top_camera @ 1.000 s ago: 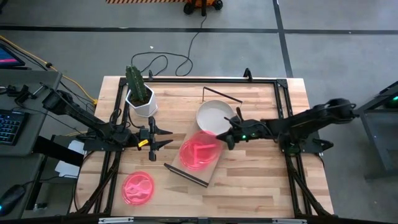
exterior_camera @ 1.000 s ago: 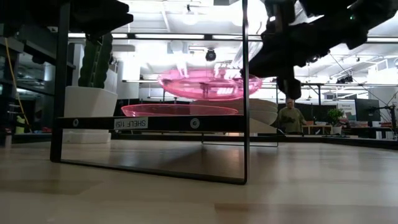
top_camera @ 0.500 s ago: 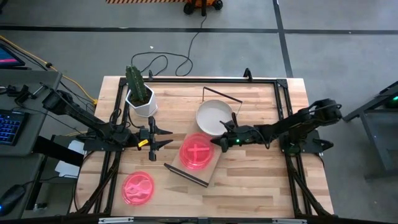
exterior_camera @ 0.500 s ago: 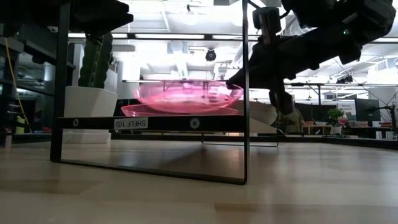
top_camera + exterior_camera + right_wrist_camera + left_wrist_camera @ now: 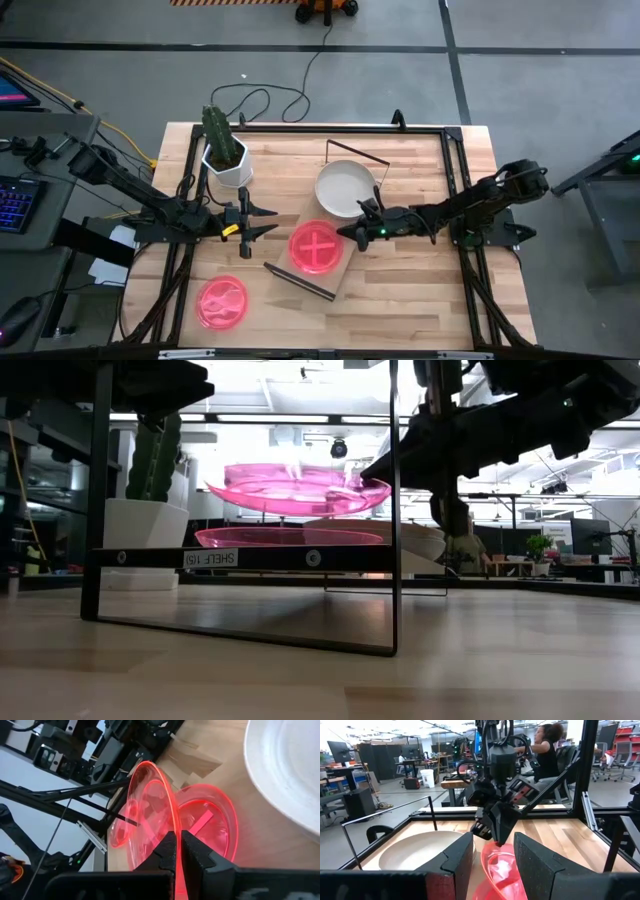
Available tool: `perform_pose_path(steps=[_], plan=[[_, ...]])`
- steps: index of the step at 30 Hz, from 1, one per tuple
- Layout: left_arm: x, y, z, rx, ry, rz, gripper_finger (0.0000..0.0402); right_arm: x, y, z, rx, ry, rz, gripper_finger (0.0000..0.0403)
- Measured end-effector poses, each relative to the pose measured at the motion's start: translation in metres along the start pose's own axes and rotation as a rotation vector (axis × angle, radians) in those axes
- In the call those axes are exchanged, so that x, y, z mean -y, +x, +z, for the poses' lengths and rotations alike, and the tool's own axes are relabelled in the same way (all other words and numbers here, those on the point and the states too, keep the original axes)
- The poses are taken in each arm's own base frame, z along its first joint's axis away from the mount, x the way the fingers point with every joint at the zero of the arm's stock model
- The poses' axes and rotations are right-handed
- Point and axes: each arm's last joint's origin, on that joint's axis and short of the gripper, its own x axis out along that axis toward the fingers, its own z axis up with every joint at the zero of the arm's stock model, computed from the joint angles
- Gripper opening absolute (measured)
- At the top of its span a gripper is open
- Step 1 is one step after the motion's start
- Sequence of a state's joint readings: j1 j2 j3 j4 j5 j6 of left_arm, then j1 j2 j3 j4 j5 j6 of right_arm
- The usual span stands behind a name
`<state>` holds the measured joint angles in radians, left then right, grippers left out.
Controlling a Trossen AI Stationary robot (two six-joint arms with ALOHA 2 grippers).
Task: Place and stack plates onto a shelf
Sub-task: Stack the right pink plate on top of the other pink plate on the shelf, then stack the pink plate on top of the other pink plate on the shelf
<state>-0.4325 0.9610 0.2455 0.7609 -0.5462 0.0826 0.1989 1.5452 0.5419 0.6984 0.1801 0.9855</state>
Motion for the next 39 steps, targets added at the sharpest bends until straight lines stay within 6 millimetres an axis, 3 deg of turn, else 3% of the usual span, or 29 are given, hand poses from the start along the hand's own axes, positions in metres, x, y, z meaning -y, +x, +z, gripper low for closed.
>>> perform_pose_path(steps=[6, 18, 27, 33, 39], plan=[[-0.001, 0.000, 0.000, -0.002, 0.000, 0.018, 0.0131, -0.001, 0.000, -0.001, 0.012, -0.020, -0.006, 0.0014], [-0.001, 0.000, 0.000, -0.002, 0.000, 0.018, 0.0131, -0.009, 0.000, -0.002, 0.065, -0.051, 0.000, 0.0109], [-0.001, 0.000, 0.000, -0.004, 0.002, 0.018, 0.0131, -0.043, 0.003, 0.011, 0.018, -0.363, 0.148, 0.0119], [0.000, 0.000, 0.000, -0.003, -0.019, -0.012, 0.0131, -0.049, -0.005, 0.007, -0.069, -0.485, 0.115, 0.0119], [0.004, 0.000, 0.001, 0.005, -0.047, -0.094, 0.0131, -0.054, -0.029, -0.003, -0.130, -0.643, -0.013, 0.0119]])
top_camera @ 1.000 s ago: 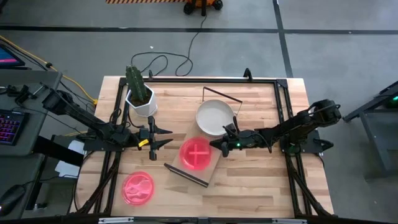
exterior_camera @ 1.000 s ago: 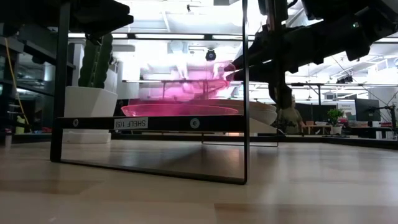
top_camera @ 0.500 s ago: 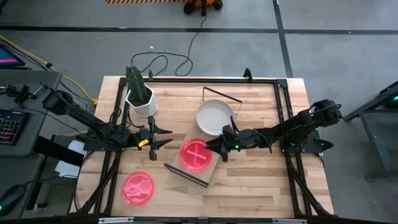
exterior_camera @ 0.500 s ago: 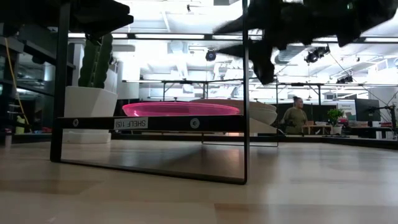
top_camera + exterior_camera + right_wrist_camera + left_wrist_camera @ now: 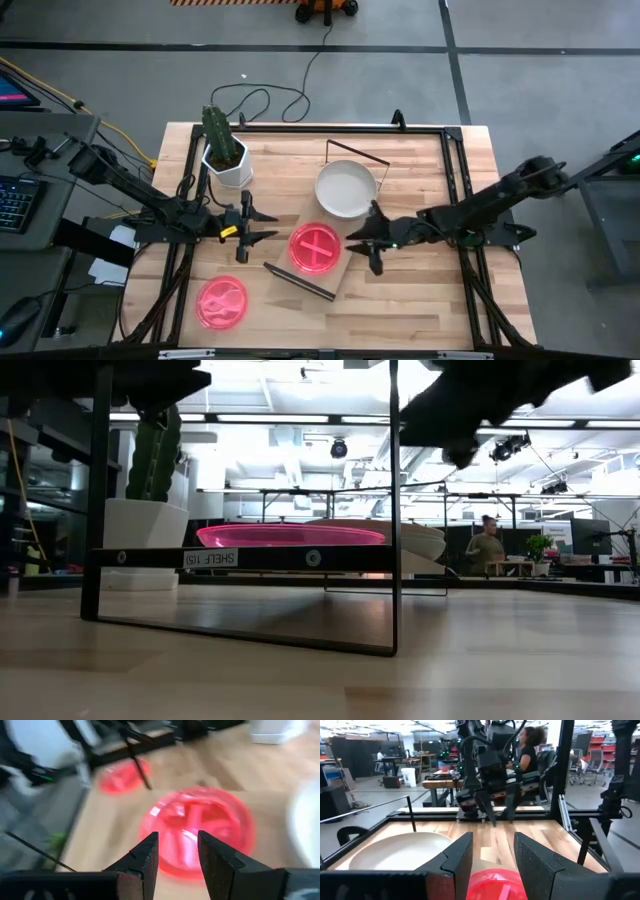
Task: Place and stack plates onto a shelf
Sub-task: Stack the pink plate on top of the other pink plate on the shelf
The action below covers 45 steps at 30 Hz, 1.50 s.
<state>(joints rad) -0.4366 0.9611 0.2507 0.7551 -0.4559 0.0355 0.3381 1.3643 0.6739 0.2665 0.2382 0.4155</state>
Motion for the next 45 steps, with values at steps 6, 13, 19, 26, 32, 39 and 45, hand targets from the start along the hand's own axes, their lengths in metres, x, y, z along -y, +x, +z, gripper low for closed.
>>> perform_pose_path(steps=[6, 13, 19, 26, 32, 39, 45], plan=[[0.008, 0.002, 0.009, -0.007, 0.116, -0.007, 0.0131, -0.003, -0.041, -0.005, -0.057, -0.073, -0.237, 0.0119], [0.020, 0.009, 0.038, -0.424, 0.290, 0.014, 0.0131, -0.001, -0.085, -0.009, -0.061, -0.035, -0.370, 0.0119], [0.030, -0.004, 0.075, -0.795, -0.044, -0.140, 0.0131, -0.006, -0.096, -0.013, -0.051, -0.007, -0.371, 0.0119], [0.046, -0.025, 0.066, -1.022, -0.245, -0.136, 0.0131, -0.009, -0.093, -0.017, -0.054, 0.021, -0.367, 0.0119], [0.067, -0.030, 0.020, -1.229, -0.247, -0.144, 0.0131, -0.010, -0.089, -0.019, -0.065, 0.012, -0.371, 0.0119], [0.088, -0.028, -0.022, -1.316, -0.063, -0.194, 0.0131, -0.010, -0.087, -0.019, -0.068, 0.004, -0.372, 0.0119], [0.097, -0.025, -0.043, -1.378, 0.068, -0.218, 0.0131, -0.011, -0.087, -0.019, -0.063, 0.007, -0.368, 0.0119]])
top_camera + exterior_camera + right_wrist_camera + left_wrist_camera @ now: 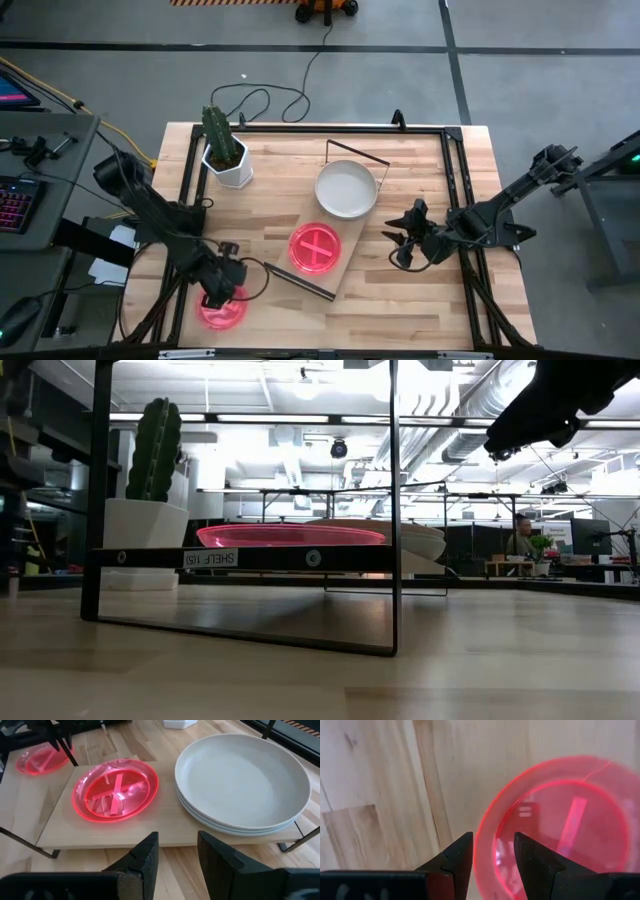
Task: Place and stack plates onto a shelf
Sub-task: Stack the pink plate on top of the other pink plate on the shelf
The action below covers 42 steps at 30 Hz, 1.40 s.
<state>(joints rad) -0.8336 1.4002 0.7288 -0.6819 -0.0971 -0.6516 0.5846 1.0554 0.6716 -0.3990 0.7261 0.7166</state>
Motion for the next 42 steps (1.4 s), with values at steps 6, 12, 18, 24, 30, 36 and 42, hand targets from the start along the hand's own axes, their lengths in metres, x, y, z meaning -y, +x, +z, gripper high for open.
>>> perform_pose_path(steps=[6, 12, 18, 24, 30, 36, 42], plan=[[0.001, 0.018, 0.000, -0.055, 0.086, 0.066, 0.0131, 0.000, 0.000, 0.000, 0.000, 0.001, 0.000, 0.0119], [0.002, 0.027, 0.000, -0.083, 0.100, 0.092, 0.0131, 0.000, 0.000, 0.000, 0.000, 0.001, 0.000, 0.0119], [0.005, 0.028, 0.001, -0.091, 0.089, 0.038, 0.0131, 0.000, 0.000, 0.000, 0.000, 0.001, 0.000, 0.0118], [0.005, 0.028, 0.001, -0.096, 0.095, 0.035, 0.0118, 0.000, 0.000, 0.000, 0.000, 0.000, 0.000, 0.0118], [0.002, 0.028, 0.001, -0.096, 0.098, 0.057, 0.0032, 0.000, 0.000, 0.000, 0.000, -0.003, -0.001, 0.0118], [-0.005, 0.018, 0.003, -0.082, 0.065, 0.088, 0.0005, 0.000, 0.000, 0.000, 0.000, -0.002, -0.001, 0.0118], [-0.008, -0.013, 0.007, -0.006, 0.032, 0.126, 0.0001, 0.000, 0.000, 0.000, 0.002, -0.003, -0.004, 0.0118]])
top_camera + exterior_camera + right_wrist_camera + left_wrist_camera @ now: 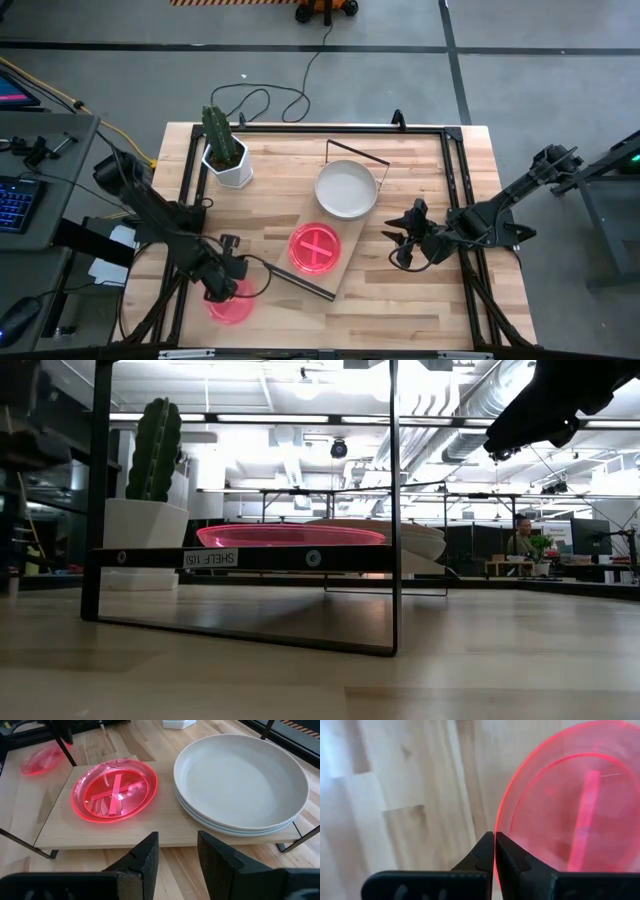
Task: Place and stack plates onto a shelf
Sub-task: Stack the pink plate on top of the other pink plate on the shelf
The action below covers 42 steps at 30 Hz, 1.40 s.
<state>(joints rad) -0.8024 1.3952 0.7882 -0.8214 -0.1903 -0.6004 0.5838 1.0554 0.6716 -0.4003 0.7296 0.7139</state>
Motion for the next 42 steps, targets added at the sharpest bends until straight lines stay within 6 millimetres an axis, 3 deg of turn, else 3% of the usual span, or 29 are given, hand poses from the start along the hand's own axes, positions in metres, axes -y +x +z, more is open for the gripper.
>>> perform_pose_path(steps=[20, 27, 33, 37, 42], plan=[[-0.038, -0.124, -0.007, 0.141, -0.184, 0.069, 0.0000, 0.000, 0.000, 0.000, -0.001, -0.001, 0.000, 0.0118], [-0.063, -0.169, -0.010, 0.194, -0.257, 0.225, 0.0000, 0.000, 0.000, 0.000, -0.001, -0.001, 0.001, 0.0118], [-0.085, -0.204, -0.002, 0.398, -0.309, 0.354, 0.0000, 0.000, 0.000, 0.000, -0.004, -0.001, 0.001, 0.0118], [-0.099, -0.213, 0.007, 0.494, -0.338, 0.515, 0.0000, 0.000, 0.000, 0.000, -0.004, -0.001, 0.001, 0.0118], [-0.113, -0.210, 0.031, 0.542, -0.389, 0.536, 0.0000, 0.000, 0.000, 0.000, -0.004, -0.002, 0.001, 0.0118]])
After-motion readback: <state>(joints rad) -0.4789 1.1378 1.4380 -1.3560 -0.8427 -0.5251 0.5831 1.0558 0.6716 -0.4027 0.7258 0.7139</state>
